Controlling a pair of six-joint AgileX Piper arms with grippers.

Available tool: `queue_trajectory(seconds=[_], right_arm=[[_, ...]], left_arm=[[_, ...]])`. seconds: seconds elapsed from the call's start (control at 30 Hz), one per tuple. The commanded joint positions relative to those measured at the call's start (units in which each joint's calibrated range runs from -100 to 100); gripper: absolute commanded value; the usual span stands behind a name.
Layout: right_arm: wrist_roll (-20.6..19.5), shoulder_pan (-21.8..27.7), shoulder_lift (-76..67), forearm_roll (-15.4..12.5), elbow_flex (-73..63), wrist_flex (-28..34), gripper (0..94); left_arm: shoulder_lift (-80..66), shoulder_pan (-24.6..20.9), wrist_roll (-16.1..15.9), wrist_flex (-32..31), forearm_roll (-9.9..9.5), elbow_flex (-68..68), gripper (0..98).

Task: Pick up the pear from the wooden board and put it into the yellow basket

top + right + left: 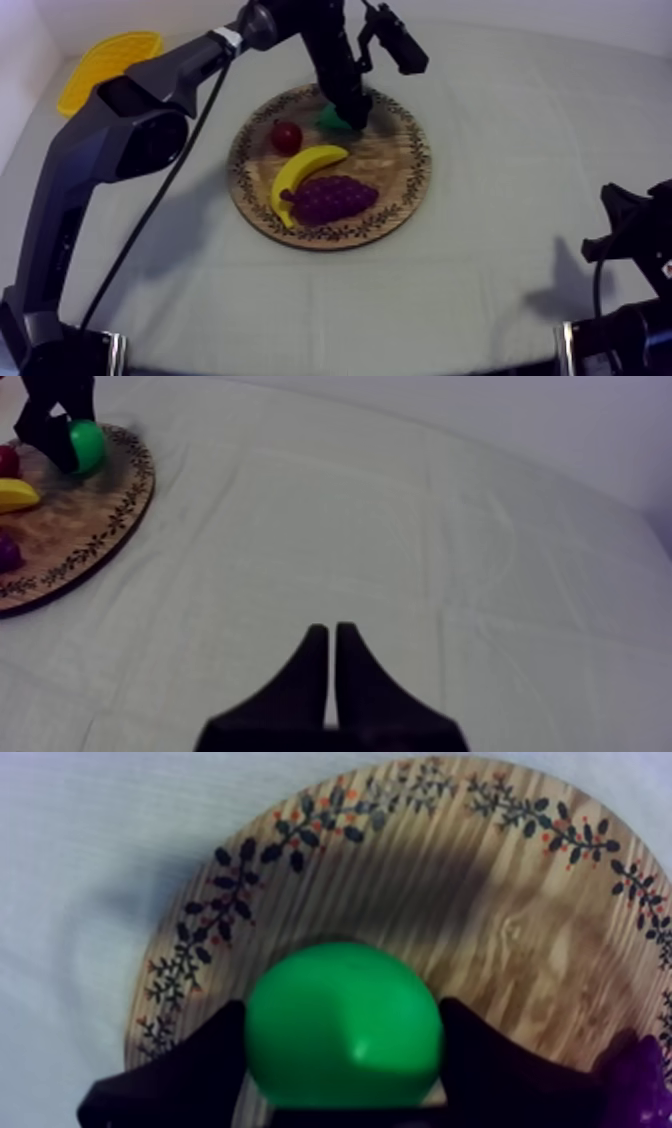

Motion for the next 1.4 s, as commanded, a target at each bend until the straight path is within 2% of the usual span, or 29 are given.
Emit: queue_trajectory(seconds=[0.0, 0.4, 1.1, 1.37], right_arm=[[0.0, 0.0, 0.0, 0.0, 0.0, 0.0, 0.4], [0.0, 0.0, 0.0, 0.0, 0.0, 0.0, 0.4], [0.0, 0.0, 0.0, 0.0, 0.0, 0.0, 0.4], [0.0, 0.0, 0.0, 0.0, 0.0, 0.0, 0.4]], left_arm=[[0.2, 0.1, 0.6, 0.1, -0.24, 0.0, 59.0], [-2.8, 0.2, 1.3, 0.1, -0.44, 3.7, 55.1], [-30.8, 2.1, 2.0, 0.1, -0.98, 23.6, 57.3], [-38.0, 0.7, 2.2, -0.1, -1.27, 31.3, 58.2]])
